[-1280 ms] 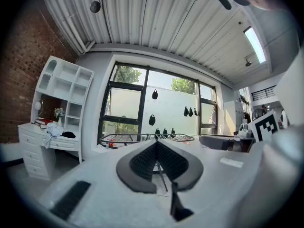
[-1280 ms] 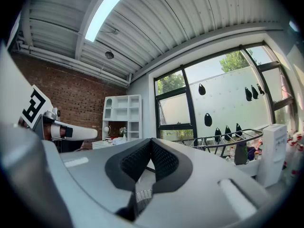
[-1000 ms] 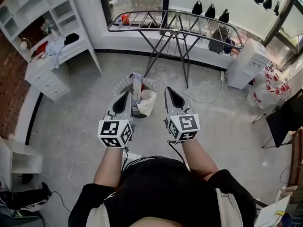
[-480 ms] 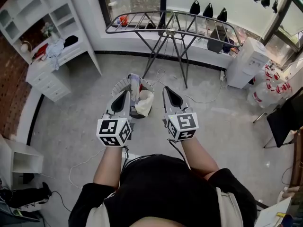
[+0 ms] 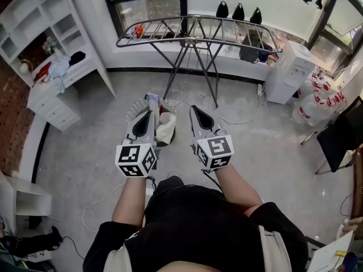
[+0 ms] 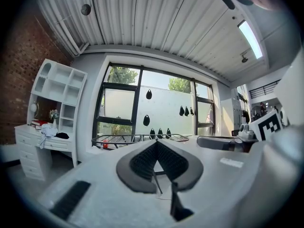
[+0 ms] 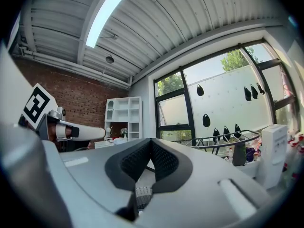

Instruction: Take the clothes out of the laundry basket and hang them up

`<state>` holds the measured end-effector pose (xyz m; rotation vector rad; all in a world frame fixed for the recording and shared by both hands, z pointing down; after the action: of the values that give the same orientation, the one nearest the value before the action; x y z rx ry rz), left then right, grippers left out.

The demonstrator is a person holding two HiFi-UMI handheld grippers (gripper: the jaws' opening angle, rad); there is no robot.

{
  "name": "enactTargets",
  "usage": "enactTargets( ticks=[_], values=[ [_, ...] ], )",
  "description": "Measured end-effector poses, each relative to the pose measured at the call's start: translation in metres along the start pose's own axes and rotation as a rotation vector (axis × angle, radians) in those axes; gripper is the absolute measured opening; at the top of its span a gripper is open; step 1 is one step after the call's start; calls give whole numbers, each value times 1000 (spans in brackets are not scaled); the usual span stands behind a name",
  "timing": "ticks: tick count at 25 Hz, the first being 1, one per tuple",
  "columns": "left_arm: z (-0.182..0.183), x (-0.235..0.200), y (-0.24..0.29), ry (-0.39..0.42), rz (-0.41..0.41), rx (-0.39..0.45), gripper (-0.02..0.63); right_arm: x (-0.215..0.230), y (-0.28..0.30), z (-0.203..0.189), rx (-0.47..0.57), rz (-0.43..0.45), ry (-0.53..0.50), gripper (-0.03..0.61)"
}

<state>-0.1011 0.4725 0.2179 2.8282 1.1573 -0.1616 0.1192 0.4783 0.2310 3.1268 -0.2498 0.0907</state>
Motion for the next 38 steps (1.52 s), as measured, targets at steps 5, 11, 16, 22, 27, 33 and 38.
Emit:
enactTargets(
  ticks=[5,11,16,22,27,33,38],
  values=[
    [0,-4,18,-3,-22,16,9,15,8,-2,5,-27,10,12],
    [-5,-14,44,29,-58,41,9,27,22,-7,24,-47,-9,12],
    [-6,-33,82,47,-85,62,9,50,52,-16,22,-69,-3,12],
    [-15,-78,157,37,-114,53,9,79,124,-28,25,-90,-11,12],
    [-11,-137,244,12,-138,32,9,106,218,-32,-8,-86,-10,12],
    [6,-213,345,-32,-136,43,9,141,342,-18,-25,-60,-2,12],
    [19,-281,420,-76,-130,38,9,160,442,-11,-51,-37,-12,12]
  ],
)
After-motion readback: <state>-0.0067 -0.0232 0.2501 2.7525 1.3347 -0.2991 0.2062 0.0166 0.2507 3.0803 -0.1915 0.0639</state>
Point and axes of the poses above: the fingertips, and each gripper's own axes: y forward along the fingers, x to its right, z out of its top, the point moved 10 cm from there along -y, backward along the fingers, and after that the axes turned 15 degrees about -z, right-handed, at the moved point
